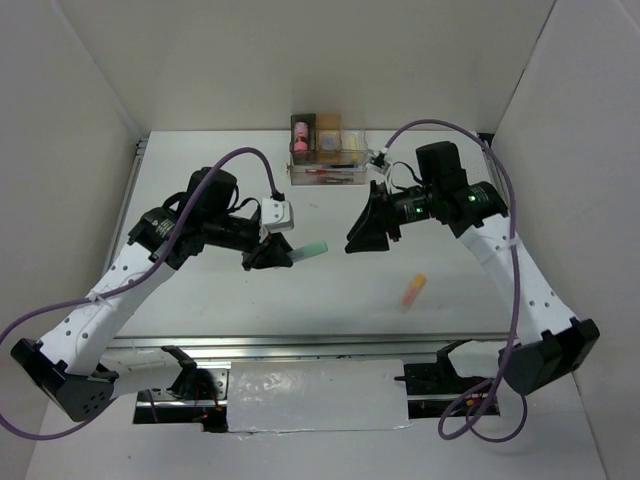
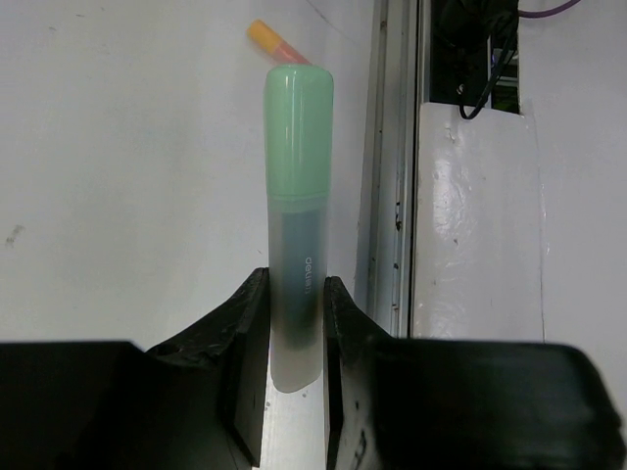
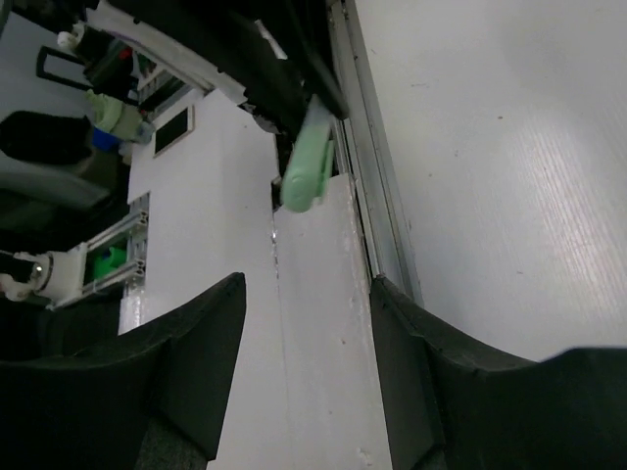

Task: Sort the stationery into containers
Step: Place the pen in the storage box.

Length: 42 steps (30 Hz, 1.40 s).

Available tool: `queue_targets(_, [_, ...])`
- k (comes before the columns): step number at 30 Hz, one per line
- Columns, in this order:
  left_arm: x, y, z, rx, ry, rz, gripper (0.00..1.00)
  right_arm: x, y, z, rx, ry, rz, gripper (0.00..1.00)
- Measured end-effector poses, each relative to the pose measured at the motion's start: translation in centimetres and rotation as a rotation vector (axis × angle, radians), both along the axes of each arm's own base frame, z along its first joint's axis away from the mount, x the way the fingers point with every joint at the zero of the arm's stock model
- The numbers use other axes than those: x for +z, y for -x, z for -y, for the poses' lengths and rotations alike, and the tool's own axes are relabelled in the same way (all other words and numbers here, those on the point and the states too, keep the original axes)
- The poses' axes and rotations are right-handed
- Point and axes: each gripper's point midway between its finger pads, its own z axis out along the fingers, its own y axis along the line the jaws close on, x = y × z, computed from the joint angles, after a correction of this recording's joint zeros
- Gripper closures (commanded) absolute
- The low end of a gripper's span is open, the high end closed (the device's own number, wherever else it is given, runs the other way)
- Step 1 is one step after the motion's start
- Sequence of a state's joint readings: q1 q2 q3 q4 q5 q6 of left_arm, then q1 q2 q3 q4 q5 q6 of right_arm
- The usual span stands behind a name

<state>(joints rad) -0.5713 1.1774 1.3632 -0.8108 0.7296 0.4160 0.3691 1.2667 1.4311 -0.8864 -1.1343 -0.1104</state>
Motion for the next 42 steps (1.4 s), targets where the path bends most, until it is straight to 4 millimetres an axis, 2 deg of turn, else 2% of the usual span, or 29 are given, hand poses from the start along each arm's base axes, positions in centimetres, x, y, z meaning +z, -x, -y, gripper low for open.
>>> queue_targets(1, [0.0, 0.0, 0.0, 0.0, 0.0, 0.0, 1.0, -0.1, -0.1, 0.0, -0.001, 0.0, -0.003, 0.4])
queue_targets(6, [-0.1, -0.4, 0.0, 0.018, -0.006, 0.005, 1.0, -1.8, -3.1, -1.8, -0.042, 0.005, -0.212, 0.39])
queue_targets(9, [-0.3, -0.7, 0.0, 0.027, -0.011, -0.001, 1.0, -2.3, -3.8, -2.4, -0.048, 0.004, -0.271, 0.4])
queue_targets(17, [-0.8, -1.0, 0.3, 0.036, -0.019, -0.027, 1.0, -1.4, -2.7, -3.9, 0.017, -0.01, -0.252, 0.4])
queue_targets(25, [-0.9, -1.3, 0.4, 0.038, -0.019, -0.028, 1.0, -1.2, -1.5, -5.0, 0.076, -0.007, -0.203, 0.45])
queue_targets(38, [-0.8, -1.5, 0.4, 0.061, -0.019, -0.037, 1.0, -1.5, -1.8, -5.0, 0.058, 0.006, -0.187, 0.75])
queue_targets(40, [-0.8, -1.5, 0.4, 0.065, -0.02, -0.036, 1.0, -1.5, -1.9, -5.0, 0.055, 0.008, -0.185, 0.84])
queue_targets(41, [-0.8, -1.6, 0.3, 0.068, -0.021, -0.036, 0.98, -1.6, -1.9, -5.0, 0.053, 0.009, -0.184, 0.93])
queue_targets(42, [-0.9, -1.6, 0.3, 0.073, -0.021, -0.037, 0.8, -1.6, -2.0, -5.0, 0.051, 0.01, -0.182, 0.98])
